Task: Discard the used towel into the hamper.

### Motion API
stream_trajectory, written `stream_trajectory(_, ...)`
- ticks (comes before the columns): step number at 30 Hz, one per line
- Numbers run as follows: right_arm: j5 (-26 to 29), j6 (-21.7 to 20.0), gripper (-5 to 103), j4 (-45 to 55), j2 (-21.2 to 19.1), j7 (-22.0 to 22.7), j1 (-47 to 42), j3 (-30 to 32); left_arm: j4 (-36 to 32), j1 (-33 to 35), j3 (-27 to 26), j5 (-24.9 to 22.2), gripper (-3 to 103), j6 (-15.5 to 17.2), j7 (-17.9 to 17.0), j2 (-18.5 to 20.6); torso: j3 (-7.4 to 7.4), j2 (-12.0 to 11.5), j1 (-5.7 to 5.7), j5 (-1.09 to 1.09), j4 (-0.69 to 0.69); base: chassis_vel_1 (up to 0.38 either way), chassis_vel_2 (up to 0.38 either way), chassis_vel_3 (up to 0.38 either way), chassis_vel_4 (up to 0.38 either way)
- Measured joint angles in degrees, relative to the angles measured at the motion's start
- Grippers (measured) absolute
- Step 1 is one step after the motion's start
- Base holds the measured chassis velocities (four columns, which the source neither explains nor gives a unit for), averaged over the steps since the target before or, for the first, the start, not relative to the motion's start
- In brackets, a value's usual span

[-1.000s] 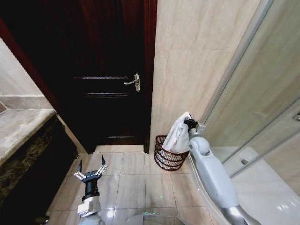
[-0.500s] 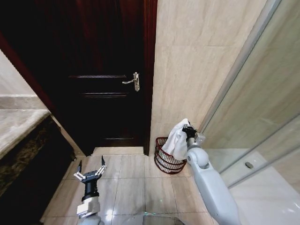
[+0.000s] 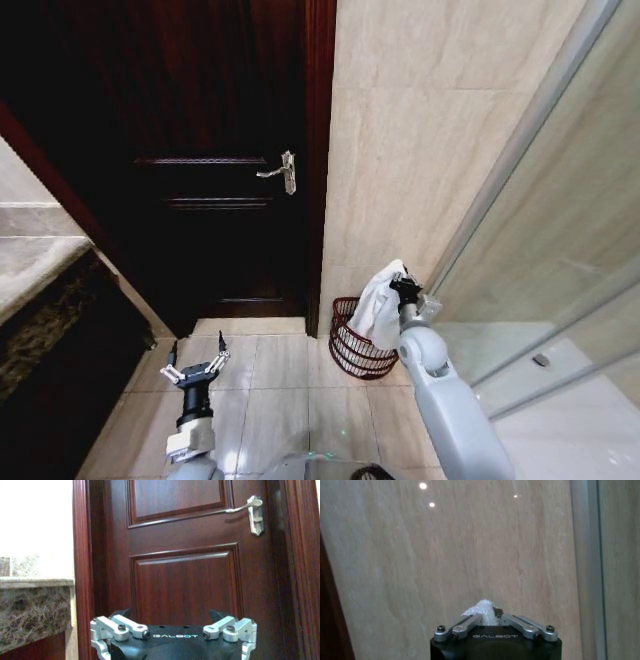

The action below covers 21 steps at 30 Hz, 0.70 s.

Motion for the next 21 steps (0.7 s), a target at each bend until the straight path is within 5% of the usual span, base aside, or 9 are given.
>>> stream_trajectory(21,-1.82,1.10,1,3.01,0.91,-0.87,-5.80,0.92,0.17,0.40,0.22,0.28,100,-0.76,0.06,-0.05,-3.00,-5.22,-2.21,0.00,0.00,-0.058,0.055,0.053,-0.054)
